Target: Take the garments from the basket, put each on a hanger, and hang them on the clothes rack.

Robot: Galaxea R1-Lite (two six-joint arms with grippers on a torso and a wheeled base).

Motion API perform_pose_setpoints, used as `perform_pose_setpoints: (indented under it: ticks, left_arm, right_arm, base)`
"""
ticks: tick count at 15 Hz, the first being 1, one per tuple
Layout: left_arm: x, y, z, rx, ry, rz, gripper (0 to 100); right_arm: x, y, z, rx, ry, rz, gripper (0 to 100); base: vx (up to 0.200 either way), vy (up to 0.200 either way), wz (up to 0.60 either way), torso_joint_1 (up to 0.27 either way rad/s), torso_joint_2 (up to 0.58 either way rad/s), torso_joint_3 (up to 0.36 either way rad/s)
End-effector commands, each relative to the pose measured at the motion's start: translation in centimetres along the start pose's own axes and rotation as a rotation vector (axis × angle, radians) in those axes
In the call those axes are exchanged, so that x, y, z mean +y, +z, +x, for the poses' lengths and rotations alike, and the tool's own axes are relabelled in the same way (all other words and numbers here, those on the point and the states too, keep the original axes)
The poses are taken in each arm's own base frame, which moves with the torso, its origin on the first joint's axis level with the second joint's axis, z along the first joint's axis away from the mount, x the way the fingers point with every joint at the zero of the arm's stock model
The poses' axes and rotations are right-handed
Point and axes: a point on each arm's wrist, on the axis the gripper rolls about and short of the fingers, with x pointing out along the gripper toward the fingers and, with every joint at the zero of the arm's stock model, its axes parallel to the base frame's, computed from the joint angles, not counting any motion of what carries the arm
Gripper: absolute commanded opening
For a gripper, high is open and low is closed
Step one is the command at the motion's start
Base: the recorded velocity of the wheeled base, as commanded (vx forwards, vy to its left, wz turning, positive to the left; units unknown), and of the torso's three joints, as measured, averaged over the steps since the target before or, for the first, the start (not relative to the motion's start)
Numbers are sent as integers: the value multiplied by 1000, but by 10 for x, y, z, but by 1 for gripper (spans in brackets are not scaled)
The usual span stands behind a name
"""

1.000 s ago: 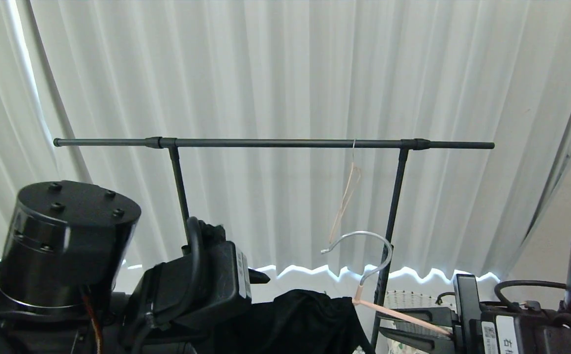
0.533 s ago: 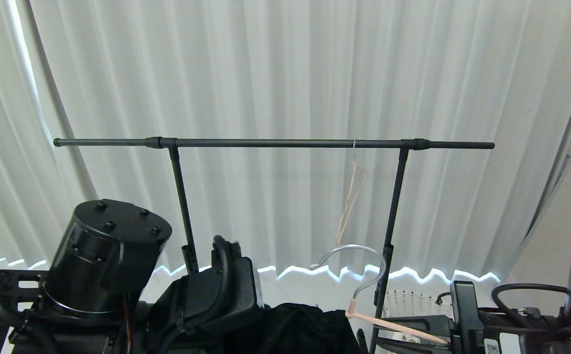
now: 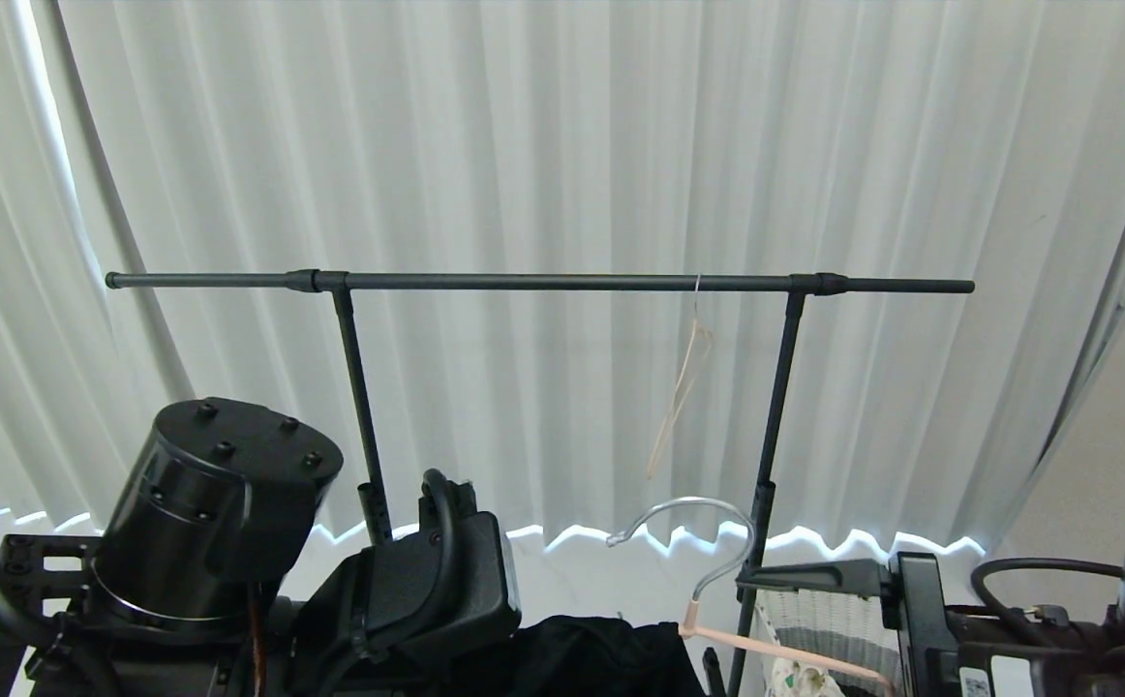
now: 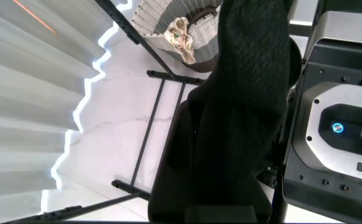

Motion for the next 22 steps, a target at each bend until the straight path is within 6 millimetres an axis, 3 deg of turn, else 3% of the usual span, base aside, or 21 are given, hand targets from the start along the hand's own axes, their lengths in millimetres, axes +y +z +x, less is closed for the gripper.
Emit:
perform_pose_setpoints:
  ticks: [1, 4, 8, 10, 11, 13, 15, 18, 20, 22]
  left_arm:
    - [0, -2, 1, 9, -1, -5, 0]
    - [-1, -26, -3, 50, 96, -33, 0]
    - [-12, -56, -21, 139, 291, -68, 0]
    - [-1, -64, -28, 172, 381, -126, 0]
    - [17, -59, -38, 158, 486, -186, 0]
    - [32, -35, -47, 69, 579, -271, 0]
    - [42, -22, -48, 37, 620, -292, 0]
    - [44, -11, -42, 13, 594, -289, 0]
    - [48, -1, -41, -18, 597, -300, 0]
    - [54, 9, -43, -48, 610, -293, 0]
  right_arm:
    - [0, 0, 0, 1, 0, 2, 100]
    - [-5, -7, -10, 54, -86, 65, 100]
    - [3, -13, -22, 107, -182, 321, 100]
    - [3, -15, -22, 133, -218, 411, 100]
    - [5, -18, -23, 178, -236, 511, 100]
    - [6, -20, -20, 200, -257, 708, 100]
    - [-6, -15, 1, 193, -321, 894, 100]
    - [-32, 0, 49, 153, -438, 1018, 100]
    - [-34, 2, 69, 123, -447, 1029, 100]
    - [-23, 4, 84, 112, -414, 1011, 100]
  base:
    - [0, 0, 0, 0, 0, 0]
    - [0, 0, 0, 0, 0, 0]
    - [0, 0, 0, 0, 0, 0]
    - [0, 0, 0, 0, 0, 0]
    - [0, 0, 0, 0, 0, 0]
    - [0, 0, 0, 0, 0, 0]
    - [0, 0, 0, 0, 0, 0]
    - [0, 0, 0, 0, 0, 0]
    - [0, 0, 0, 0, 0, 0]
    - [0, 0, 0, 0, 0, 0]
